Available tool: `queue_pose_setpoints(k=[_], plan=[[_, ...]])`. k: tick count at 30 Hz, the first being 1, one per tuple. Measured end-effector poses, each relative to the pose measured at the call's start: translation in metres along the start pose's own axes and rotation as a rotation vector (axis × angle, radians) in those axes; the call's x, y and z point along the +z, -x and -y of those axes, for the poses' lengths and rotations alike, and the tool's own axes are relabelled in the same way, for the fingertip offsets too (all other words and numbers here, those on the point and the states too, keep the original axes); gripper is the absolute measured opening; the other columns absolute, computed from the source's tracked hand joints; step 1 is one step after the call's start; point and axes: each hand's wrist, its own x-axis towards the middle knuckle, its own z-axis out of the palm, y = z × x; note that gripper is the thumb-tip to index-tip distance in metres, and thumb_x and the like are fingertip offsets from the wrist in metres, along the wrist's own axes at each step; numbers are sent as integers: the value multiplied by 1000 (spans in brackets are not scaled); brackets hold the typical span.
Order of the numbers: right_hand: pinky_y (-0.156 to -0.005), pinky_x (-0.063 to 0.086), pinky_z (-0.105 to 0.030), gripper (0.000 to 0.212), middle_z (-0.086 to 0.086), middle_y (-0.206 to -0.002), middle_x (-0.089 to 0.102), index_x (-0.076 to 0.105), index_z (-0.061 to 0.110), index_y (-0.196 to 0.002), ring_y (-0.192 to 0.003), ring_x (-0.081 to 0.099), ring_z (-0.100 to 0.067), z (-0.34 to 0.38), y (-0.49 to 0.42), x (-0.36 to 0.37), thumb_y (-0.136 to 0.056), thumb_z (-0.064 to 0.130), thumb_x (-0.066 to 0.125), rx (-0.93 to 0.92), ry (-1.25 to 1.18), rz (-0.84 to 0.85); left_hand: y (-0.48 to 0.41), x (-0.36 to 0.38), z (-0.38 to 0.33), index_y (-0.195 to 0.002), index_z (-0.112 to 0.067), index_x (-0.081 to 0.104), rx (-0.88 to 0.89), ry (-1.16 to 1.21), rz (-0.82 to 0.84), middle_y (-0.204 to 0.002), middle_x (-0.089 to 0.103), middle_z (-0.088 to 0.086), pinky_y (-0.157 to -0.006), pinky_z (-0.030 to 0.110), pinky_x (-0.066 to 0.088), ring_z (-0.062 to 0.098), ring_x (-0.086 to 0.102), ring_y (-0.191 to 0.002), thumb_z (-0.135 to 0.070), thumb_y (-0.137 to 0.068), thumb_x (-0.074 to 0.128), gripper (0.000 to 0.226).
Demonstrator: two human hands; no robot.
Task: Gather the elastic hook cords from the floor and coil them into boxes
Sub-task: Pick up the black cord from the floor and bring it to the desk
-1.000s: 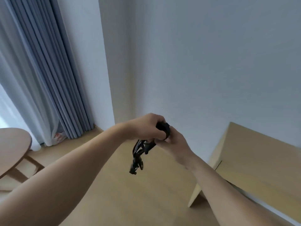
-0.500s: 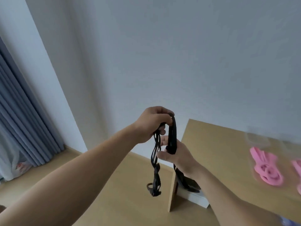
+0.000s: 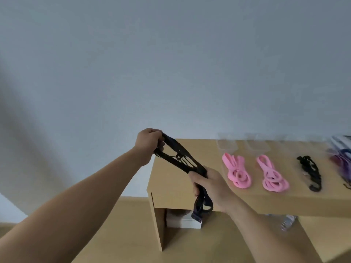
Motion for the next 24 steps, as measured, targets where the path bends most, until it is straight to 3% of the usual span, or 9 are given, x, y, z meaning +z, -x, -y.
queue_pose_setpoints(k=[3, 5, 8, 9, 11, 13, 16, 20, 24], plan=[[-59, 41, -28, 20, -3, -58, 59, 59, 7, -83, -56, 52, -18, 6, -4, -37, -94, 23, 62, -5, 71, -74, -20, 26, 20, -107, -9, 61, -4, -387, 63, -96, 62, 11, -62, 28, 49, 20, 61, -76, -1, -87, 47, 26], [-57, 39, -29, 23, 0, -56, 58, 58, 6, -84, -54, 50, -17, 12, -9, -60, -96, 26, 59, 4, 101, -117, -26, 49, 24, -128, -21, 55, 105, -688, 260, -123, 52, 1, -71, 25, 46, 18, 55, -103, -10, -83, 54, 47], [-60, 41, -32, 23, -1, -60, 60, 58, 5, -88, -55, 50, -19, 25, -22, -90, -95, 27, 61, 11, 171, -139, -25, 94, 15, -147, -37, 35, 184, -665, 771, -144, 40, -14, -85, 21, 39, 9, 42, -124, -19, -71, 59, 82], [-59, 43, -33, 23, -2, -61, 61, 59, 6, -90, -55, 52, -19, 30, -26, -100, -93, 28, 63, 11, 189, -149, -23, 112, 12, -148, -36, 34, 180, -625, 941, -142, 46, -14, -88, 21, 39, 8, 45, -125, -19, -69, 59, 85], [-57, 47, -32, 26, -3, -62, 63, 61, 6, -95, -56, 55, -21, 39, -35, -120, -87, 31, 68, 3, 167, -196, -23, 147, 13, -138, -20, 45, 197, -514, 1167, -121, 64, -1, -90, 27, 43, 13, 57, -114, -8, -72, 58, 69], [-57, 51, -33, 30, -5, -67, 65, 62, 5, -92, -58, 59, -22, 48, -44, -144, -79, 31, 70, -9, 89, -291, -28, 178, 16, -113, 0, 49, 199, -322, 1224, -95, 61, 13, -82, 31, 47, 21, 60, -92, 0, -76, 58, 38], [-62, 54, -37, 23, -9, -73, 68, 64, 6, -85, -64, 63, -23, 51, -60, -181, -70, 22, 68, -15, -73, -455, -44, 219, 24, -93, -5, 42, 181, -102, 1263, -85, 46, 9, -72, 23, 47, 20, 49, -78, -2, -78, 65, 28], [-70, 55, -39, 21, -13, -81, 71, 68, 7, -84, -71, 65, -25, 41, -82, -220, -64, 13, 61, -36, -274, -590, -64, 274, 42, -106, -13, 45, 139, 13, 1182, -89, 47, 2, -82, 30, 53, 17, 54, -83, -5, -71, 77, 48], [-74, 56, -35, 20, -13, -89, 75, 68, 6, -96, -81, 71, -25, 35, -96, -258, -77, 9, 62, -69, -315, -704, -84, 323, 52, -114, -7, 53, 106, 17, 1202, -98, 65, 9, -85, 38, 57, 22, 66, -92, -4, -75, 76, 46]])
